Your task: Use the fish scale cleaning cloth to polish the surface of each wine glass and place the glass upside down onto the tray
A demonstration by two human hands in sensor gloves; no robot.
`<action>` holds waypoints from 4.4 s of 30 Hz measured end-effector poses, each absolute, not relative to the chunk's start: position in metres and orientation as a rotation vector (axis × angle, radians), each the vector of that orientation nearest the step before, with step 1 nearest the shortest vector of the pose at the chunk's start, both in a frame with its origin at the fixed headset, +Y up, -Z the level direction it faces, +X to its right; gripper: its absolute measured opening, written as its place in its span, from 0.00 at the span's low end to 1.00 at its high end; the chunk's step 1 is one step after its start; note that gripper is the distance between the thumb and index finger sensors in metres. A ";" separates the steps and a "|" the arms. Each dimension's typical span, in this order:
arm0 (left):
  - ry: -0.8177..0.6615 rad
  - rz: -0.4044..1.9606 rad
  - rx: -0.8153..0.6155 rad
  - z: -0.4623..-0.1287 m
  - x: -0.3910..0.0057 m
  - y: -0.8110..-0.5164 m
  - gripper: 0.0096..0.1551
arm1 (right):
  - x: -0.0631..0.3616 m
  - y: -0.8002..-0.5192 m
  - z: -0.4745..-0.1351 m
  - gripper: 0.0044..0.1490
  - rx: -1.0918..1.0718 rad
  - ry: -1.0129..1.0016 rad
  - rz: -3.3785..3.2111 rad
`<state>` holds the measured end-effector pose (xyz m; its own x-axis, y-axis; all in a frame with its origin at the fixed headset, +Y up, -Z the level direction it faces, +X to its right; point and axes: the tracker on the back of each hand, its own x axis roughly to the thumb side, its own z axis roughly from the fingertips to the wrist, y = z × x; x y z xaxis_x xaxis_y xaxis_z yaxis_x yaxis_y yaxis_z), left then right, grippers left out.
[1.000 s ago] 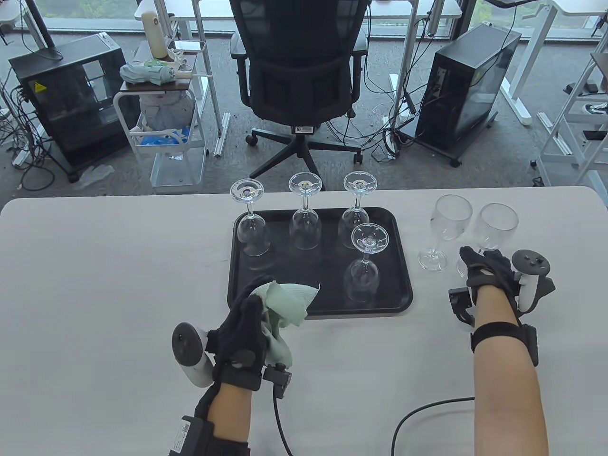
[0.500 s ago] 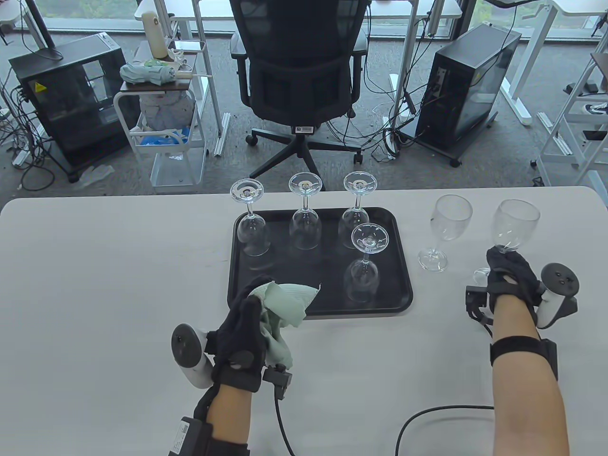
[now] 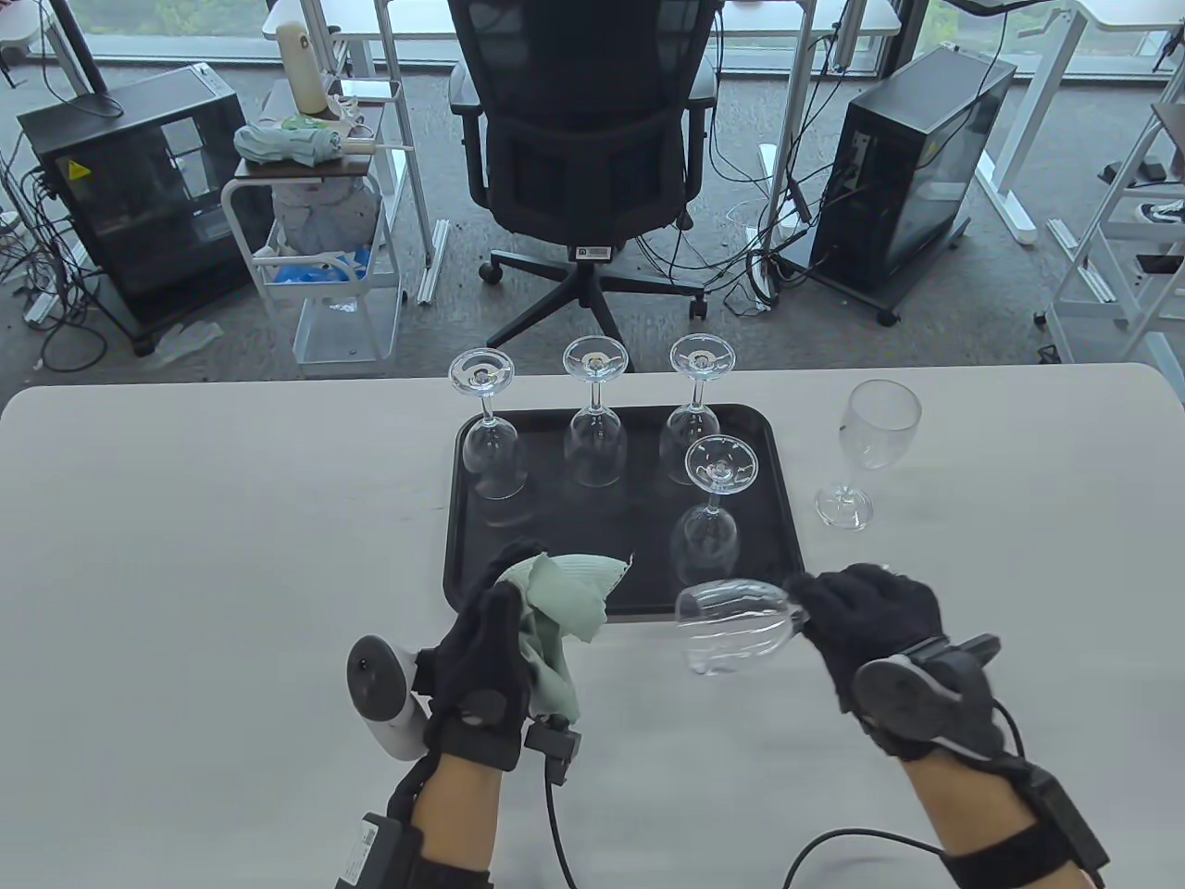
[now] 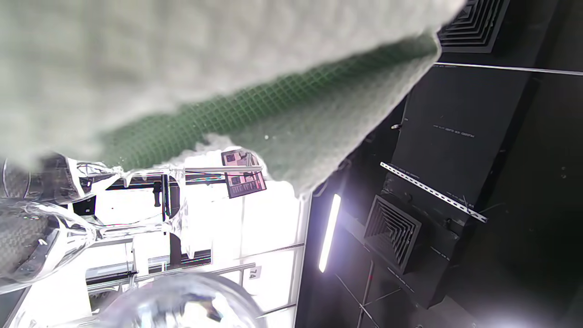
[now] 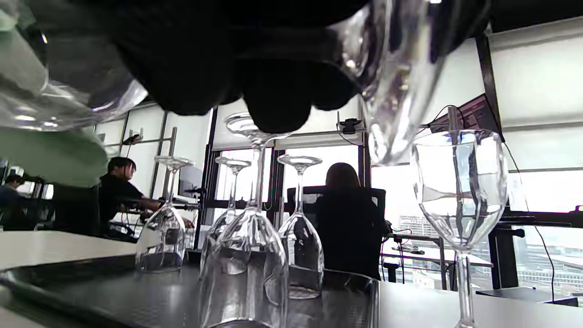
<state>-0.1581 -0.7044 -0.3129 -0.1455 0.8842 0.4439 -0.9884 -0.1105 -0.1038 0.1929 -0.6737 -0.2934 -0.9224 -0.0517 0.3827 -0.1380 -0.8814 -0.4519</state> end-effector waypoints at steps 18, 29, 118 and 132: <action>-0.562 1.440 0.200 -0.310 -0.132 -0.702 0.40 | 0.118 -0.656 -0.271 0.32 0.487 -0.972 2.795; -0.546 1.429 0.230 -0.310 -0.132 -0.700 0.39 | 0.137 -0.663 -0.268 0.42 0.605 -1.095 2.650; -0.588 1.474 0.275 -0.310 -0.140 -0.703 0.35 | 0.189 -0.689 -0.306 0.52 0.651 -0.548 1.996; -0.579 1.498 0.244 -0.311 -0.139 -0.706 0.34 | 0.190 -0.690 -0.308 0.52 0.640 -0.503 1.983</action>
<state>-0.1389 -0.7062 -0.3111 -0.0295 0.8646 0.5016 -0.9772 0.0806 -0.1964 0.1900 -0.6901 -0.3076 -0.4044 0.6696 0.6229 -0.8855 -0.4570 -0.0837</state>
